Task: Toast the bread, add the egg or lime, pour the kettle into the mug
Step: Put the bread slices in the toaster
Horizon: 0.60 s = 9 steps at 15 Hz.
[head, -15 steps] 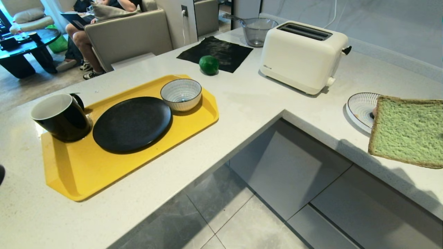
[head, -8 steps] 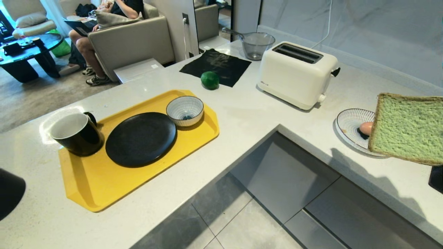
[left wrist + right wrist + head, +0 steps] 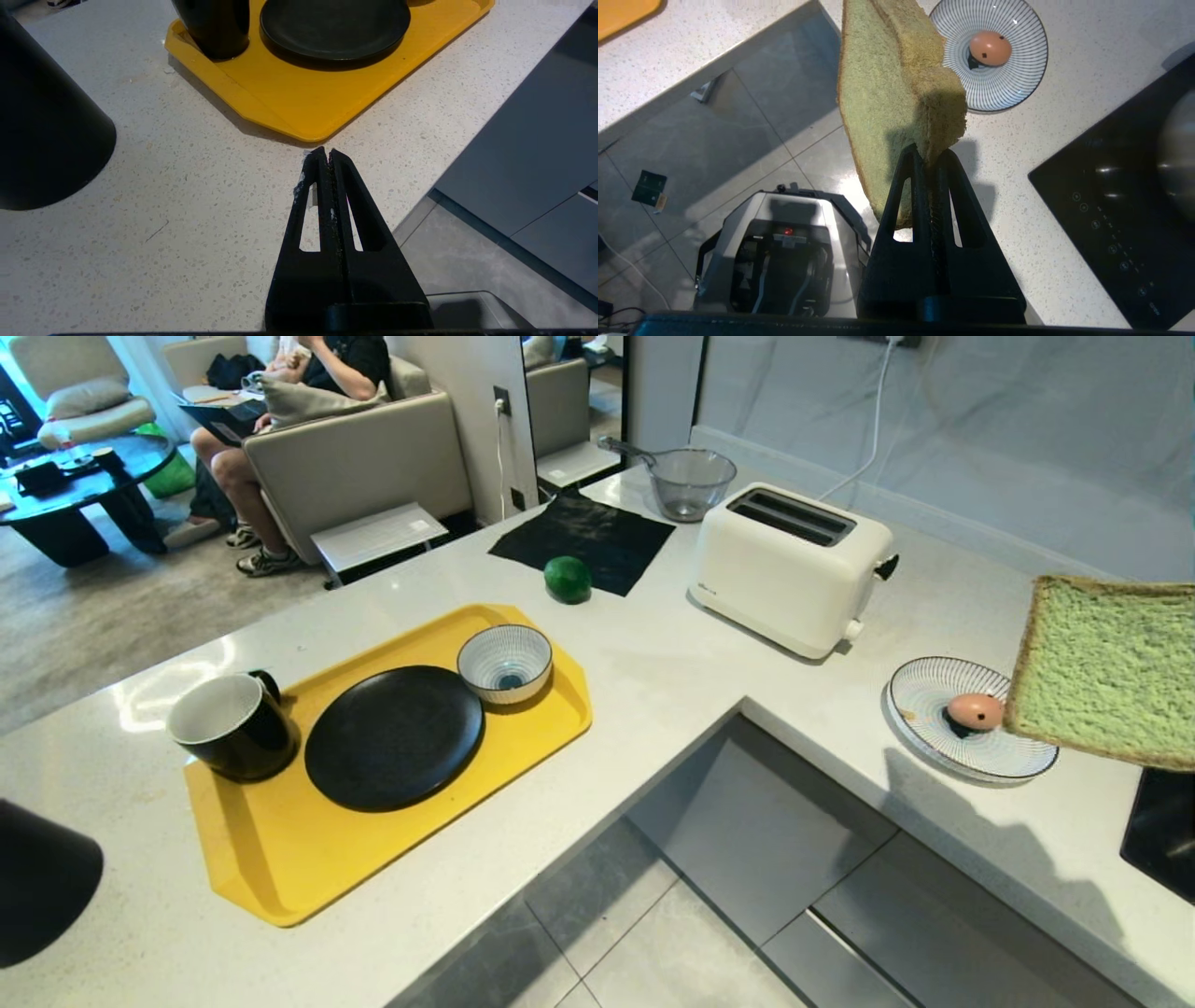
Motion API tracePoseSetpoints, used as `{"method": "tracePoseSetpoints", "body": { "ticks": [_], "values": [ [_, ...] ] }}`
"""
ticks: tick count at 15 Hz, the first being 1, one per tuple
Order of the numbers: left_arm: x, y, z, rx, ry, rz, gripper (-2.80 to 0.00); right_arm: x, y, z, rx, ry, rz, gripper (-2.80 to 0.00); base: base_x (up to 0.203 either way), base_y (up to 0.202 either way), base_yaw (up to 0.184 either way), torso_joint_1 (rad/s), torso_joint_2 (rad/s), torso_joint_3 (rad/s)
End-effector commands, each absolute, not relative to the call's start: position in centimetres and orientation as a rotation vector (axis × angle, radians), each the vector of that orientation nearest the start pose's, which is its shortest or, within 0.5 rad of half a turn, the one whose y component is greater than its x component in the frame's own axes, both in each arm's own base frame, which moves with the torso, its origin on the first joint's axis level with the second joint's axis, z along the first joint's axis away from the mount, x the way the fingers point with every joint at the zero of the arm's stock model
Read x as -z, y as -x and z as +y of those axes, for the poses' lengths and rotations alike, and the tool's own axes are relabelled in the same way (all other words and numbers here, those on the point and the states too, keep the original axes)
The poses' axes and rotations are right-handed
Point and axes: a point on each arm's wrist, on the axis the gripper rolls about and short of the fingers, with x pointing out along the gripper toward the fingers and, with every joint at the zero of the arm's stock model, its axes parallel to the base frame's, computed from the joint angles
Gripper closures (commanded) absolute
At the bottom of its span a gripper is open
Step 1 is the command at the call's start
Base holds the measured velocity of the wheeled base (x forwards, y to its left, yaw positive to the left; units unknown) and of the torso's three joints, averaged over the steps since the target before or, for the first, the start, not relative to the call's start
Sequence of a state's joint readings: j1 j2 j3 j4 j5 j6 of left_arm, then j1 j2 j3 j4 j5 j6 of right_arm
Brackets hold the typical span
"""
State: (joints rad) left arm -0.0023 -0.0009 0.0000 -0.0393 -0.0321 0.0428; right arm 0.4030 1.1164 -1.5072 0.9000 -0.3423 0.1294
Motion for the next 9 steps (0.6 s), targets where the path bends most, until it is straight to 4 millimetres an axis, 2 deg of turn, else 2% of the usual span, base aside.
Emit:
{"method": "tracePoseSetpoints", "body": {
  "ticks": [1,9],
  "values": [
    [-7.48,2.17,-0.07,0.034,-0.043,-0.025,0.00,-35.77,-8.54,2.82,-0.027,0.058,0.476,0.00,0.000,0.000,0.000,0.183,-0.32,-0.143],
    [-7.48,2.17,-0.07,0.035,-0.043,-0.025,0.00,-36.02,-8.41,2.76,-0.027,0.055,0.465,0.00,0.000,0.000,0.000,0.178,-0.32,-0.149]
  ]
}}
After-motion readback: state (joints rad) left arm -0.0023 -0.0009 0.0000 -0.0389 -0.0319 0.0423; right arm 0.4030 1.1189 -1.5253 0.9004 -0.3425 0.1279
